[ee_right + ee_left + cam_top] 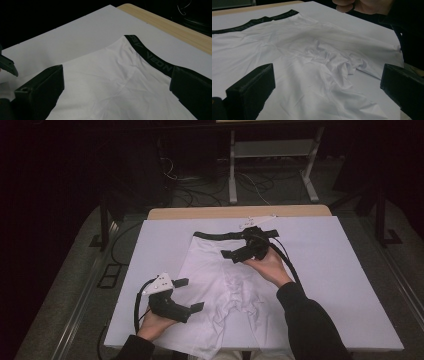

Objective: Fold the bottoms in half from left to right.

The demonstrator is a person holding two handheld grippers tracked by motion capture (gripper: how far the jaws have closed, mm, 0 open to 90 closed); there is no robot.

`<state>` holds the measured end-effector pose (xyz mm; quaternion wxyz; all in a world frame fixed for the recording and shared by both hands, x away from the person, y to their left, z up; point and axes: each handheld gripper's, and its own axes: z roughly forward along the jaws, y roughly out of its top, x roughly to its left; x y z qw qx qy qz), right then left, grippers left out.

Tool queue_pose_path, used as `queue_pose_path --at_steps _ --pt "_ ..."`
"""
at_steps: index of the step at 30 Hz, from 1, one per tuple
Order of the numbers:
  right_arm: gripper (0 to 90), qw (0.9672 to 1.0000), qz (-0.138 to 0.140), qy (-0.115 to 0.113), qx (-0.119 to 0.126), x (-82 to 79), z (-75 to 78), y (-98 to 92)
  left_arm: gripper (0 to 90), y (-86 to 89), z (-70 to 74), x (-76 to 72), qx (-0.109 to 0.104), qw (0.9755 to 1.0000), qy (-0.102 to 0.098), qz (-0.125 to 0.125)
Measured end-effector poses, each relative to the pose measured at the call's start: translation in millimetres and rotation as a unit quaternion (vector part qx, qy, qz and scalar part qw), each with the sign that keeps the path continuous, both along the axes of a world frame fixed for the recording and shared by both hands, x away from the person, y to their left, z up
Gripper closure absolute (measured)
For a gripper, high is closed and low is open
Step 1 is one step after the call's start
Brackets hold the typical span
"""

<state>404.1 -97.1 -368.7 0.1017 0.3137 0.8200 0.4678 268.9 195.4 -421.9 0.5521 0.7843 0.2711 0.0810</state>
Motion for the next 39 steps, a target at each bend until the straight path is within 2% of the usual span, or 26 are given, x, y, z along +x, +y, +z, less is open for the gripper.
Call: queue_pose_path --at_steps 13,23,34,39 --pt "0.0 1.0000 -0.001 -0.001 -0.004 18.3 -2.4 12.5 0.0 0.9 -0.2 0.7 0.002 1.0000 -0.001 0.001" --pt "0.0 0.9997 -0.012 0.010 0.016 34.1 -4.7 18.9 0.0 0.8 -0.1 0.3 0.000 1.0000 0.000 0.002" --pt "0.0 0.9999 -0.010 0.011 0.008 48.4 -11.0 34.9 0.0 1.3 -0.3 0.6 -0.001 1.0000 0.001 0.002" --pt "0.0 0.9998 -0.017 0.006 0.002 55.0 -14.8 42.8 0.0 1.2 -0.3 0.5 -0.002 1.0000 0.002 0.002"
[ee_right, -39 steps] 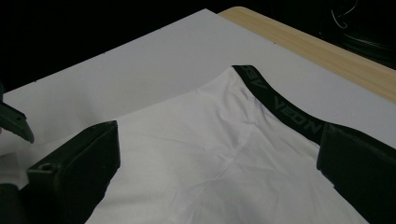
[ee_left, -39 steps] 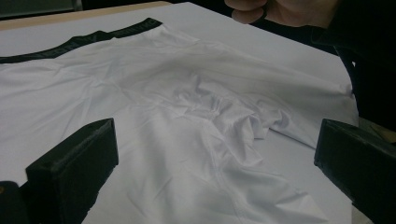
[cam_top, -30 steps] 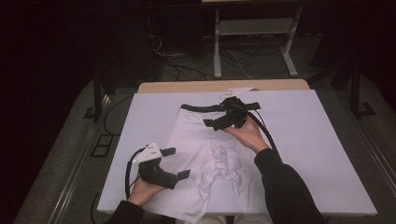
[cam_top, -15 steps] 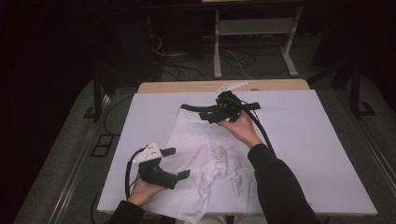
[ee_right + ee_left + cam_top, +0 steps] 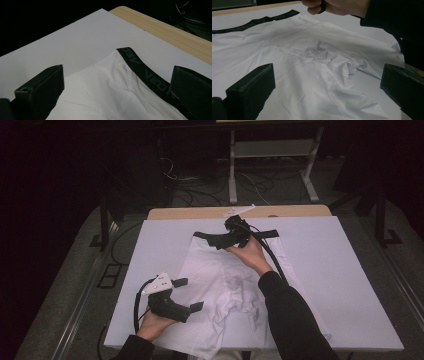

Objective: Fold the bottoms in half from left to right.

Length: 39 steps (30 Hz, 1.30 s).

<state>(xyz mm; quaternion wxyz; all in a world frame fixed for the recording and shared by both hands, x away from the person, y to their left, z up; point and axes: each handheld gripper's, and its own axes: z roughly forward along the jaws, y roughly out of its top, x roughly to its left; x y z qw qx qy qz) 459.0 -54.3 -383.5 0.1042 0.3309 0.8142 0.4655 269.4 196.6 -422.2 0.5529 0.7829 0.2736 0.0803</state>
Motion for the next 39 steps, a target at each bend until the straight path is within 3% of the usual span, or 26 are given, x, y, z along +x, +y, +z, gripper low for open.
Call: queue_pose_path --at_steps 26,39 --pt "0.0 0.9998 0.017 0.001 -0.005 17.5 -22.8 64.9 0.0 -0.2 0.5 -0.4 -0.001 1.0000 -0.002 -0.005" --pt "0.0 0.9998 0.010 -0.004 -0.015 32.5 -33.0 83.8 0.0 -0.5 0.3 -0.1 -0.002 1.0000 -0.002 -0.008"
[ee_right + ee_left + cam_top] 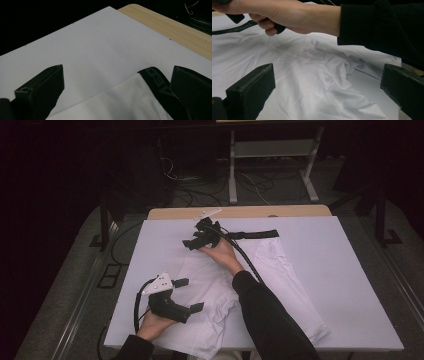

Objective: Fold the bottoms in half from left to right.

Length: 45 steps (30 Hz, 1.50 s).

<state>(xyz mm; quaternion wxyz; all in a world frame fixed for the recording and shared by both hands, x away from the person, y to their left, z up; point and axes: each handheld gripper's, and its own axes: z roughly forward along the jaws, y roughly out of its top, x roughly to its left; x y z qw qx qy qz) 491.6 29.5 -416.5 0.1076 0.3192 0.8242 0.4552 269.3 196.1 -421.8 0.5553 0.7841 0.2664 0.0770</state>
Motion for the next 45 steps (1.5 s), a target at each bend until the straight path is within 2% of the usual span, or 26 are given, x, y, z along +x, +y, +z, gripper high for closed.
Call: queue_pose_path --at_steps 13,20,24,27,29,33,45 --pt "0.1 0.9996 -0.017 -0.001 -0.021 15.4 -9.1 11.2 0.0 0.8 0.4 -1.0 -0.005 1.0000 0.001 0.002" --pt "2.8 0.9991 -0.021 0.010 -0.035 25.1 -16.4 18.2 0.0 1.7 0.5 -1.2 -0.008 1.0000 0.002 0.002" --pt "5.6 0.9991 -0.025 0.004 -0.033 28.5 -19.7 20.1 0.0 2.5 0.6 -0.9 -0.008 1.0000 0.001 0.002" --pt "9.0 0.9989 -0.035 0.000 -0.031 31.1 -22.1 19.8 0.0 2.4 0.5 -1.0 -0.009 1.0000 0.001 0.001" --pt "13.9 0.9987 -0.038 0.000 -0.035 32.1 -23.4 19.4 0.0 2.2 0.5 -1.3 -0.010 0.9999 0.002 0.001" --pt "17.2 0.9981 -0.043 -0.001 -0.044 33.9 -26.7 18.9 0.0 2.3 0.2 -1.1 -0.010 0.9999 0.003 0.001" --pt "40.4 0.9975 -0.054 0.017 -0.043 39.9 -29.6 13.3 0.0 2.2 0.2 -1.1 -0.009 1.0000 0.002 0.001"
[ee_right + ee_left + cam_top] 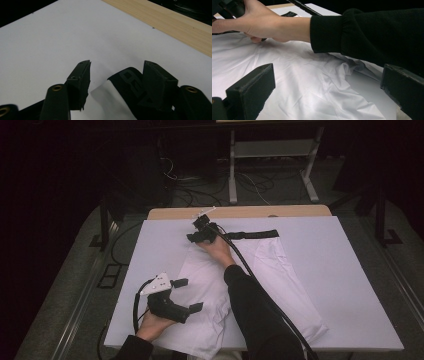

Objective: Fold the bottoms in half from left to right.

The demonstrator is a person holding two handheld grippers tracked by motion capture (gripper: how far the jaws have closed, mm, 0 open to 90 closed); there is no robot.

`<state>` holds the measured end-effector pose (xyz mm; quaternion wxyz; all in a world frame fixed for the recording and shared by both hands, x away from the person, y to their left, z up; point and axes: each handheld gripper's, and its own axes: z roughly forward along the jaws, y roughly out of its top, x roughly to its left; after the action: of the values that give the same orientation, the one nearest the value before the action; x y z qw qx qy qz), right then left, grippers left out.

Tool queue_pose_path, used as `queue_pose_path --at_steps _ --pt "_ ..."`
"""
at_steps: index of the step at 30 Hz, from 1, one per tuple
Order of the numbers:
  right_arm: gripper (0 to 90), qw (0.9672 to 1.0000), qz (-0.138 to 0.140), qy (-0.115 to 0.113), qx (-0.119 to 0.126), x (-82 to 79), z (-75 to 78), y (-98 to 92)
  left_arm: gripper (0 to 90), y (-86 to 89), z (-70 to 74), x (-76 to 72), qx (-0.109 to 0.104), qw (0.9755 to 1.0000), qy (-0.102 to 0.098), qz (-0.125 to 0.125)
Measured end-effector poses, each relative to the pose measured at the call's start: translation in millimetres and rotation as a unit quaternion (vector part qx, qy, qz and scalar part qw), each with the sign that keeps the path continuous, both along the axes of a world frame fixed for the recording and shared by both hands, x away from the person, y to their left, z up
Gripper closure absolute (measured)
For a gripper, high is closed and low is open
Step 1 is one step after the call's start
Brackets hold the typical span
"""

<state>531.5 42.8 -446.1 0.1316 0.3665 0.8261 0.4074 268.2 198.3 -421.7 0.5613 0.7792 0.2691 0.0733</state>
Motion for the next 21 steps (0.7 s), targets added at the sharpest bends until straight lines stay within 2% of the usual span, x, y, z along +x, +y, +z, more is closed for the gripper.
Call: queue_pose_path --at_steps 6,12,17,21 --pt "48.0 0.9997 -0.008 0.008 -0.020 2.3 -3.7 3.3 0.0 0.1 -0.1 0.2 0.000 1.0000 0.000 0.000" --pt "63.2 0.9990 -0.013 0.014 -0.041 2.8 -5.5 6.7 0.0 0.4 -0.2 0.6 0.002 1.0000 0.001 0.001" --pt "80.8 0.9984 -0.014 0.013 -0.054 -1.6 -2.9 10.1 0.0 1.6 -0.1 0.8 0.009 0.9999 0.004 0.012" --pt "84.4 0.9982 -0.027 0.015 -0.051 -3.5 0.3 8.9 0.0 6.2 1.0 0.8 0.014 0.9993 0.015 0.030"
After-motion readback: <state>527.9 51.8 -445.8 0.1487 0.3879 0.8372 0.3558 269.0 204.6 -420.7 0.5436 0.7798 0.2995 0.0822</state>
